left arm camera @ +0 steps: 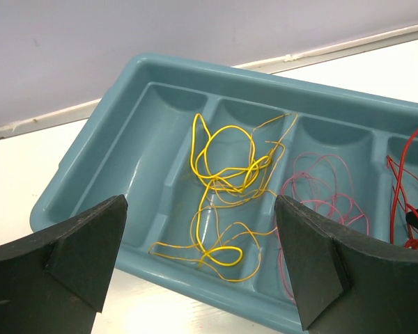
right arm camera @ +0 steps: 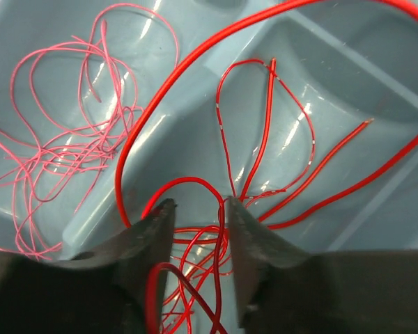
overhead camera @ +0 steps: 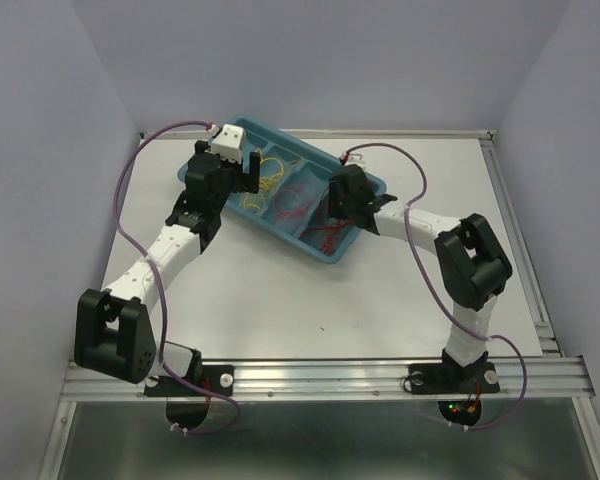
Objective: Untangle the cables
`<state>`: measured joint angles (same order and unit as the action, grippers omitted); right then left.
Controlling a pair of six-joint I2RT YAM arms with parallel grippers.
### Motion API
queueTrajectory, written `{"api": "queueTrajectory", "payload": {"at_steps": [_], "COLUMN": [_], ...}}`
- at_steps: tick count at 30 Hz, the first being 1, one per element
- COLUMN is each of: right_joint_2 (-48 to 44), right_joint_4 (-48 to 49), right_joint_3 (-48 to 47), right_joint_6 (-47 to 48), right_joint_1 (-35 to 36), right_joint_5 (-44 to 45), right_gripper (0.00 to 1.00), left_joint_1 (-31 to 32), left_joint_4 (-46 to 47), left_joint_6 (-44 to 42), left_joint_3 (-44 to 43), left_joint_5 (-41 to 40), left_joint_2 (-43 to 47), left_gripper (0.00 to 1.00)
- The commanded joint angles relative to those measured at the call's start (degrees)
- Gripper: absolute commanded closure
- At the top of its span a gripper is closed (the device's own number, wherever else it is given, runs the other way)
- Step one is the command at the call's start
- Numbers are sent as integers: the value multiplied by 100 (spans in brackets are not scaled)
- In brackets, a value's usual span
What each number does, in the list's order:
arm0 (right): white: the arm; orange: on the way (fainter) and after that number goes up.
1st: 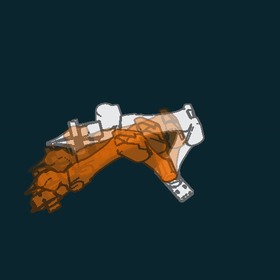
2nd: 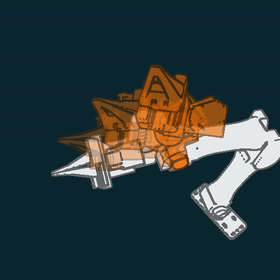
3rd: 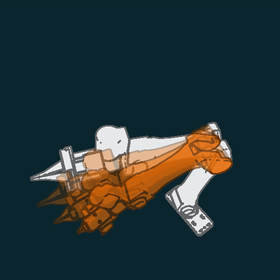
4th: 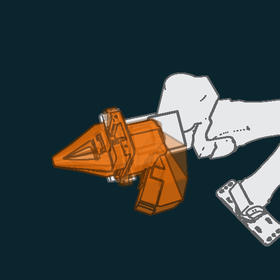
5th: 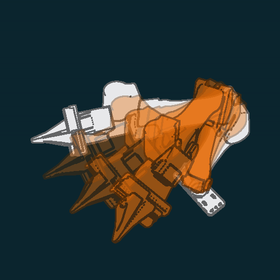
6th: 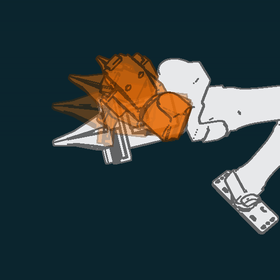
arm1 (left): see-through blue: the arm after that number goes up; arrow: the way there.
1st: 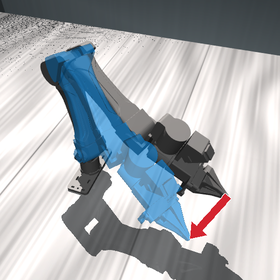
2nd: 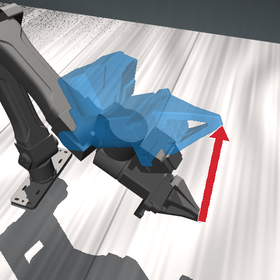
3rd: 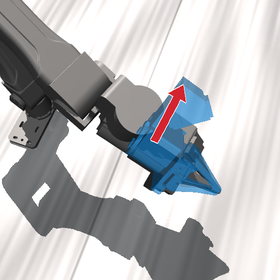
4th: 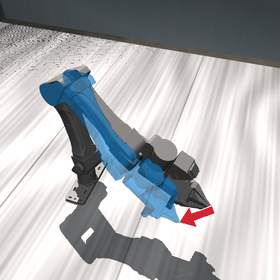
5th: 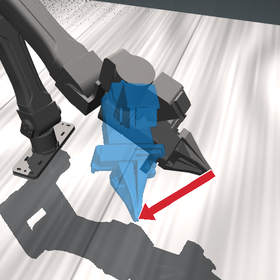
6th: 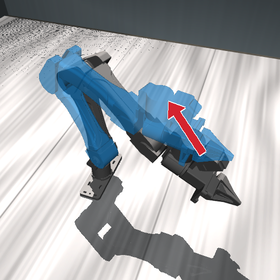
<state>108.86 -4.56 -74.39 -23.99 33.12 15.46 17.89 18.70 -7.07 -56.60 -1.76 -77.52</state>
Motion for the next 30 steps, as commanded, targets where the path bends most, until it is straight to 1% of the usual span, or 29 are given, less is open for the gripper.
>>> {"api": "queueTrajectory", "payload": {"at_steps": [1, 2, 5, 7, 9, 11, 12, 13, 14, 16, 17, 22, 24, 26, 27, 29, 30], "right_joint_2": [-549, -611, -910, -1016, -903, -840, -857, -936, -971, -963, -946, -1165, -1305, -1358, -1515, -1770, -1876], "right_joint_4": [-80, -89, -211, -422, -966, -1292, -1285, -841, -627, -336, -266, -440, -694, -1167, -1214, -1092, -978], "right_joint_3": [-445, -445, -453, -620, -1013, -1148, -1122, -843, -727, -586, -594, -515, -628, -726, -683, -288, -139], "right_joint_6": [104, 140, 324, 421, 465, 474, 526, 579, 632, 711, 729, 694, 598, 527, 492, 413, 421], "right_joint_1": [98, 124, 185, 186, 186, 186, 186, 186, 186, 186, 194, 186, 186, 194, 186, 186, 186], "right_joint_5": [255, 264, 326, 369, 422, 432, 188, 28, -104, -254, -185, 123, 220, 308, 343, 317, 221], "right_gripper": [55, 52, 39, 36, 32, 33, 33, 33, 33, 33, 32, 32, 31, 31, 31, 31, 25], "left_joint_1": [-5, -5, -5, -5, -5, -5, -14, -5, -5, -5, -5, -14, -5, -5, -5, -5, -5], "left_joint_4": [371, 371, 371, 371, 363, 363, 363, 363, 363, 363, 363, 363, 363, 328, 319, 275, 266], "left_joint_6": [-14, -14, -14, -22, -14, 4, 4, -5, -5, 4, 4, -14, -22, -66, -75, -66, -66], "left_joint_3": [26, 26, 26, 26, 17, 17, 17, 17, 17, 17, 17, 26, 43, 35, 52, 79, 114], "left_joint_5": [53, 62, 62, 70, 79, 105, 114, 132, 149, 150, 150, 150, 351, 544, 615, 729, 817], "left_joint_2": [167, 167, 167, 158, 140, 123, 105, 105, 105, 96, 105, 96, 114, 157, 184, 254, 359], "left_gripper": [1, 1, 1, 1, 1, 1, 1, 1, 1, 1, 1, 1, 2, 2, 2, 2, 1]}}
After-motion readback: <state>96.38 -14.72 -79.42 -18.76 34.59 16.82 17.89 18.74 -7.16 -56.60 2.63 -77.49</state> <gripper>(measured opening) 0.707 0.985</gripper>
